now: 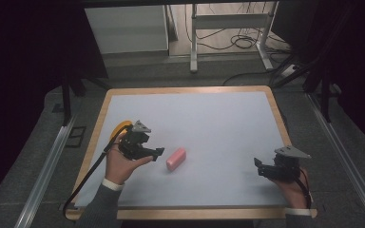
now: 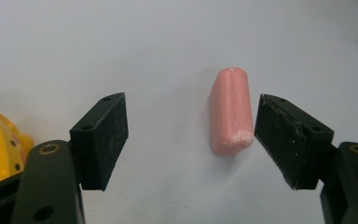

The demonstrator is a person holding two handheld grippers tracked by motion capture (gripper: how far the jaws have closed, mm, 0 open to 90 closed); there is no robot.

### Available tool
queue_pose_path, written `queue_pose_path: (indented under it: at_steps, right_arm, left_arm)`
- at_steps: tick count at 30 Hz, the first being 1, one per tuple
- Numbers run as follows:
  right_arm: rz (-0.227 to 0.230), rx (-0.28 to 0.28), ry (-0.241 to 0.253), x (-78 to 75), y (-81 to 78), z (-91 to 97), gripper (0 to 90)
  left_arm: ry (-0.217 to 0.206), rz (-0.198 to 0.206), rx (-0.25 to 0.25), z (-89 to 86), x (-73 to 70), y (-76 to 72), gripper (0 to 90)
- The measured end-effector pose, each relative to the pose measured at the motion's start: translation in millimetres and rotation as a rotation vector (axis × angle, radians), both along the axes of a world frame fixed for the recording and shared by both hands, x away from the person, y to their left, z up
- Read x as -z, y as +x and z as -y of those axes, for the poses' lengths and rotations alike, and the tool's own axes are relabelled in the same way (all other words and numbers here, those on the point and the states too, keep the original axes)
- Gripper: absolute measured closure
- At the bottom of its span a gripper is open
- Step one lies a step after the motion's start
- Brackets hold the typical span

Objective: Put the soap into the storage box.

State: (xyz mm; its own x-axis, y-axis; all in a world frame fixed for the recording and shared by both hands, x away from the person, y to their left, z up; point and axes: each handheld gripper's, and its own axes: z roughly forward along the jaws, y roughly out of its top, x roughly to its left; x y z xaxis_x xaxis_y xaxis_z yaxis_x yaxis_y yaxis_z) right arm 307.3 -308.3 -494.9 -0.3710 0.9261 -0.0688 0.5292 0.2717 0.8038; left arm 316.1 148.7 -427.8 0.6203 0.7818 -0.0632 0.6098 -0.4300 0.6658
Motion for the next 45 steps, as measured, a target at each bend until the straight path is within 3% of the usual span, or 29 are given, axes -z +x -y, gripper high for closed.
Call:
queue_pose_path:
  at_steps: [8,14,21,23,35,45]
  right_arm:
    - [-0.001,-0.002,-0.005,0.7,-0.1,-1.3,9.3]
    - [-0.001,-0.003,-0.006,0.2,-0.3,-1.5,9.3]
    - [0.002,-0.001,-0.004,-0.3,-0.5,-0.2,9.3]
    - [0.001,-0.001,-0.004,0.0,-0.4,0.0,9.3]
    - [-0.012,0.016,-0.008,1.2,0.4,1.7,9.4]
    - [-0.011,-0.003,-0.015,2.4,0.9,-2.2,9.4]
  left_arm:
    - [0.003,-0.022,0.016,8.4,3.6,4.8,26.3]
    - [0.0,-0.061,0.038,16.9,10.8,7.0,25.9]
    - [0.043,-0.076,0.062,32.0,14.7,11.5,25.9]
    - [0.037,-0.087,0.065,35.4,16.0,13.0,26.0]
    - [0.055,-0.138,0.061,52.2,37.1,20.0,29.8]
    - [0.082,-0.191,0.067,64.1,55.4,26.3,31.6]
